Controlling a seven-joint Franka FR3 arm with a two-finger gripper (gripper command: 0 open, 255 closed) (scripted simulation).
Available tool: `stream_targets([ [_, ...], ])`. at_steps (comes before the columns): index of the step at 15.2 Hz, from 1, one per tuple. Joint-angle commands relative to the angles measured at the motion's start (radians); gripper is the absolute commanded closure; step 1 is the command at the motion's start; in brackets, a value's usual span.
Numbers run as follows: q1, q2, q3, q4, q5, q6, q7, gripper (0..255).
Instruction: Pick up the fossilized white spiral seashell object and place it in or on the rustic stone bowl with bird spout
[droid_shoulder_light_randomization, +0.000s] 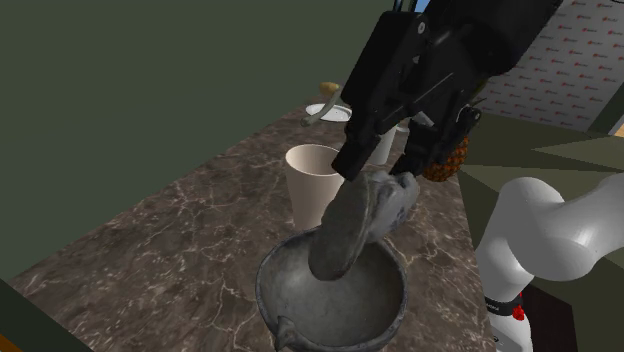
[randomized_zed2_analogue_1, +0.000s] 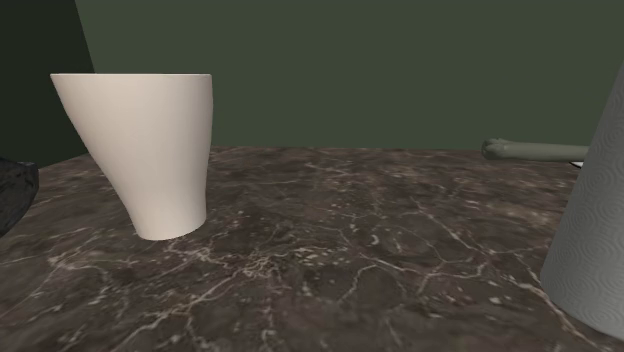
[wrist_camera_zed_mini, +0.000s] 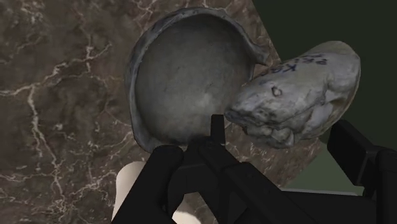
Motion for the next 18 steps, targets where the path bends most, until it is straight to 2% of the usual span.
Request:
stream_targets([
  [1, 0.005, -0.009, 0.008, -0.027, 0.009, 0.019, -0.004, 255],
  [15, 0.040, -0.046, 0.066, -0.222, 0.086, 0.173, -0.060, 255],
  [18, 0.040, -0.046, 0.066, -0.222, 0.086, 0.173, -0.060, 255],
])
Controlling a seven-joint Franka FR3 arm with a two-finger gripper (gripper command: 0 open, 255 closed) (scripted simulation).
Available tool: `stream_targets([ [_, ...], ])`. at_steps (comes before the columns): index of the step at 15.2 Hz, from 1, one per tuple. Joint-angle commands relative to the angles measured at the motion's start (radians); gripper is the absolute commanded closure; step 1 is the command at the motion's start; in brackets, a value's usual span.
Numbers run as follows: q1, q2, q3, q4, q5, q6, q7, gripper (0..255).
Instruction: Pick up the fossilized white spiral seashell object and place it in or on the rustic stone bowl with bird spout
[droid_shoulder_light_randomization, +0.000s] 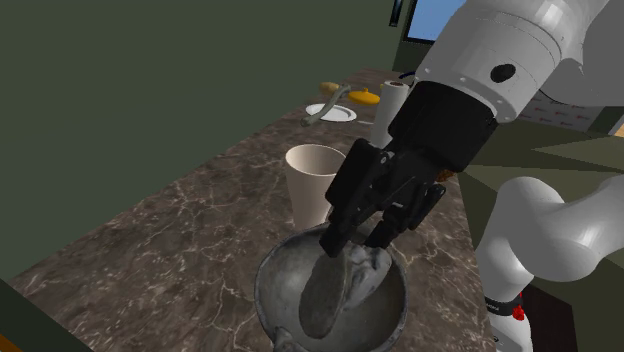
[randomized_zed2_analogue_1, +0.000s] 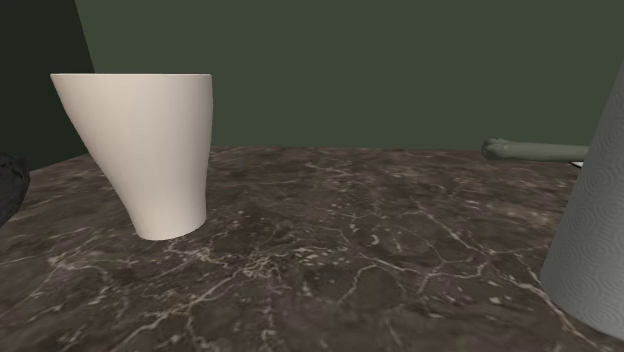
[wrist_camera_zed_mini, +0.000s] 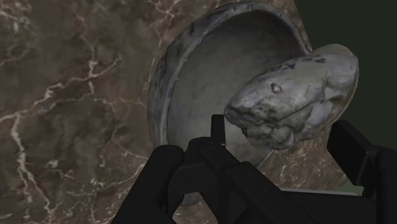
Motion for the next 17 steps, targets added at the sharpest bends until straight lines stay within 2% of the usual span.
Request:
stream_targets([
  [1, 0.000, 0.000, 0.000, -0.001, 0.001, 0.001, -0.001, 255],
  [4, 0.000, 0.000, 0.000, -0.001, 0.001, 0.001, -0.001, 255],
  [5, 0.000, 0.000, 0.000, -0.001, 0.001, 0.001, -0.001, 0],
  [10, 0.000, 0.000, 0.000, -0.001, 0.001, 0.001, -0.001, 0],
  [14, 0.005, -0.048, -0.085, 0.062, -0.052, -0.126, 0.017, 0],
  [17, 0.005, -0.048, -0.085, 0.062, -0.052, -0.126, 0.017, 0],
])
